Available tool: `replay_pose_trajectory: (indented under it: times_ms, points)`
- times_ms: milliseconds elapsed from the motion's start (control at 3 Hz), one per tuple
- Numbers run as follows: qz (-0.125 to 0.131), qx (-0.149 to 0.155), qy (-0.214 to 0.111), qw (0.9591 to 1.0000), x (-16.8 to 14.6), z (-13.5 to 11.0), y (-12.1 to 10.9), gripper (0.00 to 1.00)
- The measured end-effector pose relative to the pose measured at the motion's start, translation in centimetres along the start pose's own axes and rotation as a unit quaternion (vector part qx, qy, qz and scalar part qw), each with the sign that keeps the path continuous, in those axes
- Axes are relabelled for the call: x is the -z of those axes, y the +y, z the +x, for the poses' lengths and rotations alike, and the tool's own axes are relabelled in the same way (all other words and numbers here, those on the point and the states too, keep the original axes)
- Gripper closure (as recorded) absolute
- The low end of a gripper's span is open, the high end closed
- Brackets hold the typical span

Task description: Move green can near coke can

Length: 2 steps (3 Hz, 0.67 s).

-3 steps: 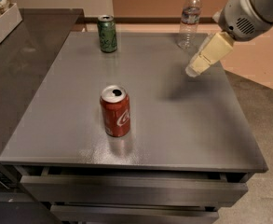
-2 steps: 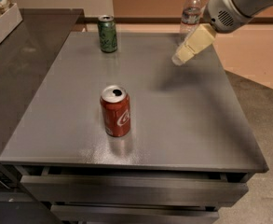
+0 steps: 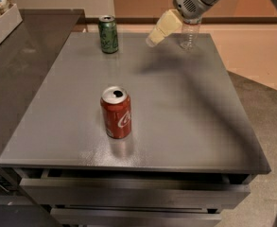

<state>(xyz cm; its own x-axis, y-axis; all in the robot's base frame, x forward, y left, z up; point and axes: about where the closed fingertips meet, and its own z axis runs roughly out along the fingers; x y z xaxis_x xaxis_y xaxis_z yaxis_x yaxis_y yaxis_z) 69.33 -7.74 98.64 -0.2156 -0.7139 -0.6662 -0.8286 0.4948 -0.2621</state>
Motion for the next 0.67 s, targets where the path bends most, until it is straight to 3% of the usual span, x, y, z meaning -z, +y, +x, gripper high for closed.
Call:
replay_pose_trajectory:
  times_ms: [667]
  points:
    - [-0.051,-0.009,-0.042,0.9978,-7.2,-5.5,-0.6,0.0]
